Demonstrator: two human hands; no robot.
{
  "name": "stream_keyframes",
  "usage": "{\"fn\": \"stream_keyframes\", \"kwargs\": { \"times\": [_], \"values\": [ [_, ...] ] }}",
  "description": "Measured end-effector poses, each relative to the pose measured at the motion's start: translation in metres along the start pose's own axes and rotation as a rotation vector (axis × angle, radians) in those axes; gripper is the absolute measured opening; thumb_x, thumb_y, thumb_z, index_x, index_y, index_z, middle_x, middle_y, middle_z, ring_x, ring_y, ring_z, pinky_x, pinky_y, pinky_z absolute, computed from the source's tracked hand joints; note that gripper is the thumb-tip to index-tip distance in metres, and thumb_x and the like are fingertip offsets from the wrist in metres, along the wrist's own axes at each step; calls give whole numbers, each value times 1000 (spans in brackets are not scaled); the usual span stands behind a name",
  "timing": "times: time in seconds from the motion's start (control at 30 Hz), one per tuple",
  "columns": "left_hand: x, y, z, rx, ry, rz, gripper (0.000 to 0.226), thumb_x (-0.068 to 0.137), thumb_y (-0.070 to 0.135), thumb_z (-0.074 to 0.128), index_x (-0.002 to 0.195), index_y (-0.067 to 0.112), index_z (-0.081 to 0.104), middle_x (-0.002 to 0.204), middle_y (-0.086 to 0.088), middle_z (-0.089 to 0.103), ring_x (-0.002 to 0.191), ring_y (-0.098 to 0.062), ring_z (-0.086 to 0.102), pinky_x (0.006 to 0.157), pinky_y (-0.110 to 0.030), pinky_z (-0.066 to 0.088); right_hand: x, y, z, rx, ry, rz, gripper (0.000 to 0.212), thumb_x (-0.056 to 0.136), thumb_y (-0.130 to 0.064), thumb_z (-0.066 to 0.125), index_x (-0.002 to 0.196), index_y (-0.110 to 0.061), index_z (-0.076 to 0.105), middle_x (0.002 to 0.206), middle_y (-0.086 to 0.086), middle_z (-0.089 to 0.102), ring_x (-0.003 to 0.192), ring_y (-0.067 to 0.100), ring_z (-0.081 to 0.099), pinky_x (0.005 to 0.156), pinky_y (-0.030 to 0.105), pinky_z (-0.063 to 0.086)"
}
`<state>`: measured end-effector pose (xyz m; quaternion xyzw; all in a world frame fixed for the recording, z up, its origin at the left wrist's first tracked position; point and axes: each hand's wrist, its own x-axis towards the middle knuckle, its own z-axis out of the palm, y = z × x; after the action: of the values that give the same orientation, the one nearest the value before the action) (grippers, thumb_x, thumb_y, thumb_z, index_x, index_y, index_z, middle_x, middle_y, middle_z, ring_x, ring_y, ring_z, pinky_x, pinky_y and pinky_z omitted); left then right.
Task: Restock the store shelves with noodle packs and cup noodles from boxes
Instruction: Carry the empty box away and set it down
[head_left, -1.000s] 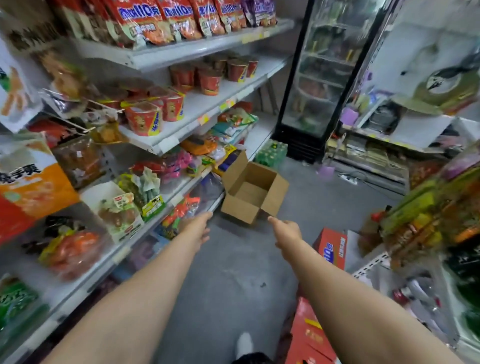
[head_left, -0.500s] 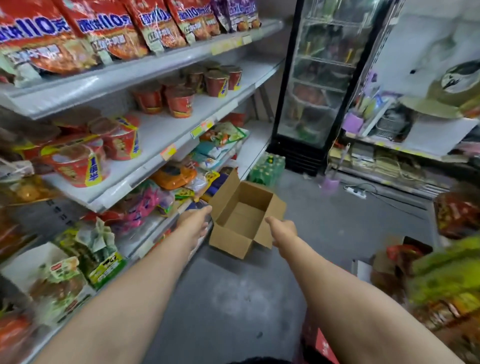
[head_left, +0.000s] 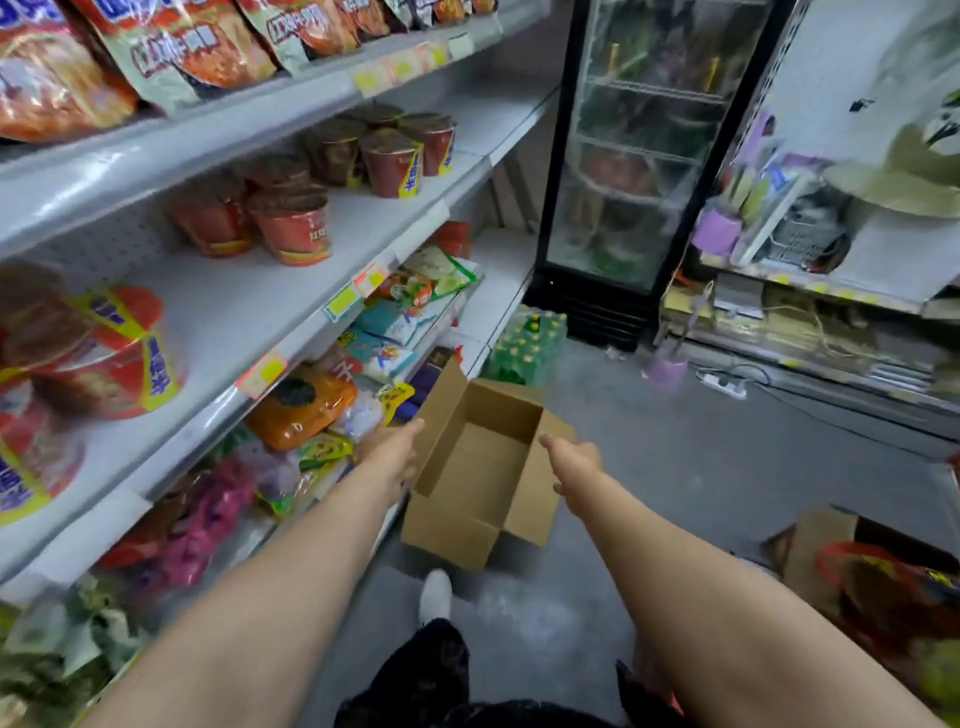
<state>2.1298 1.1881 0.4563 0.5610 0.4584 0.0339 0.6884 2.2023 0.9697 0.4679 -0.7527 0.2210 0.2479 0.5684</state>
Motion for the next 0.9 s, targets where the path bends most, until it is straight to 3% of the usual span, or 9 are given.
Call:
{"fn": "stream_keyframes", "kwargs": {
  "times": [0.1,0.2,0.47,0.57,0.63,0.7,0.8,0.9],
  "values": [
    [55,27,30,28,-38,-1,24,93,30,70,81,16,55,73,-1,51,62,-13,48,58,-28,41,42,-36,11,4,24,-9,36,94,-36,69,106,-4,58,96,11,56,99,33,58,103,53,49],
    [104,59,61,43,-79,-14,30,95,24,68,74,18,49,69,0,46,59,-14,42,56,-28,38,86,-71,24,11,76,12,36,94,-34,69,107,-1,60,92,10,57,99,33,59,102,52,50],
    [229,134,128,218,-112,-45,22,92,30,72,81,19,56,78,1,57,68,-12,54,67,-30,51,184,-151,54,44,139,63,31,95,-33,67,110,-7,61,99,7,59,97,30,55,102,52,50],
    [259,131,142,291,-125,-83,18,92,32,72,91,18,61,81,1,60,72,-13,58,78,-34,55,210,-152,54,33,162,144,38,95,-33,68,117,-3,61,119,14,61,111,36,57,105,52,48],
    [275,128,151,327,-135,-118,21,91,34,72,99,18,63,86,0,62,77,-14,60,77,-33,53,225,-152,50,37,178,198,44,96,-32,67,126,-2,57,132,15,57,122,39,54,106,52,46],
    [287,122,160,357,-143,-154,24,92,36,71,105,17,63,96,-2,63,87,-17,61,75,-33,52,241,-149,45,12,195,215,45,96,-32,66,126,0,57,130,20,57,119,40,54,106,54,46],
    [298,113,172,423,-89,-188,22,94,33,70,93,13,61,93,-7,62,91,-23,61,70,-34,53,267,-144,41,-44,175,229,47,98,-32,63,123,7,57,120,22,59,113,42,56,105,57,46],
    [316,100,178,452,-72,-187,23,94,32,71,100,11,64,98,-10,63,92,-26,63,78,-36,55,289,-134,43,-103,167,246,54,99,-33,61,124,15,55,132,29,57,120,46,55,104,59,46]
  ]
}}
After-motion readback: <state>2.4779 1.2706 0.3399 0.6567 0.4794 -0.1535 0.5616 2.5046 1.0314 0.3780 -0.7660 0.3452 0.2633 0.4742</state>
